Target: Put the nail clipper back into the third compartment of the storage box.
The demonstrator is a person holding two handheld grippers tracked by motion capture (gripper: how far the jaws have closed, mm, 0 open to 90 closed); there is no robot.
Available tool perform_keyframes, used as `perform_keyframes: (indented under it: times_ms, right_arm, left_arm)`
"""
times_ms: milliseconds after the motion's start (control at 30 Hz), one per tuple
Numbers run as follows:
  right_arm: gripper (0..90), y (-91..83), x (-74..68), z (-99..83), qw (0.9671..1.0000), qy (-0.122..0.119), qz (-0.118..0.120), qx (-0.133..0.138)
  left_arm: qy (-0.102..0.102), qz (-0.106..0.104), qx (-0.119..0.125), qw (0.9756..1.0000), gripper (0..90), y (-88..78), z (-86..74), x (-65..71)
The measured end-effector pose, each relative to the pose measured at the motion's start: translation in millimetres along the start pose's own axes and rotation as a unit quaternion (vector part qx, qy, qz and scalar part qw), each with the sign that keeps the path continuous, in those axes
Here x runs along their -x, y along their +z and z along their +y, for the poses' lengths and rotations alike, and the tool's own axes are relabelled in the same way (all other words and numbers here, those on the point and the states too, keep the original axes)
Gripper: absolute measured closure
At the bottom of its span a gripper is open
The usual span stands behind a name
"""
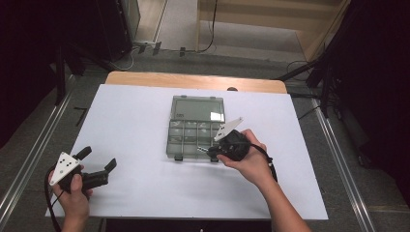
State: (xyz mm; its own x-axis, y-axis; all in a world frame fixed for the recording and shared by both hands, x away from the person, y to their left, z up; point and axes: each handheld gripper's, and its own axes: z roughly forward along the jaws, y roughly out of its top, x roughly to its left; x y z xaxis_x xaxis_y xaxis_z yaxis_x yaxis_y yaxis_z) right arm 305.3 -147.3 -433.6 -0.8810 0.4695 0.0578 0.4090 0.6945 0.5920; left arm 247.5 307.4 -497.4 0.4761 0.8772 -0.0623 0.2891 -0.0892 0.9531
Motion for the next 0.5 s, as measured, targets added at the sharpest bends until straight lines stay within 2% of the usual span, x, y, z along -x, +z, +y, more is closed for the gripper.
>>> perform_keyframes:
  times_ms: [500]
  right_arm:
    - [81.1,0.9,12.2,8.7,0.9994,0.03,-0.017,0.003]
  left_arm:
    - [0.001,-0.002,0.0,1.0,0.2,0.2,0.0,0.2]
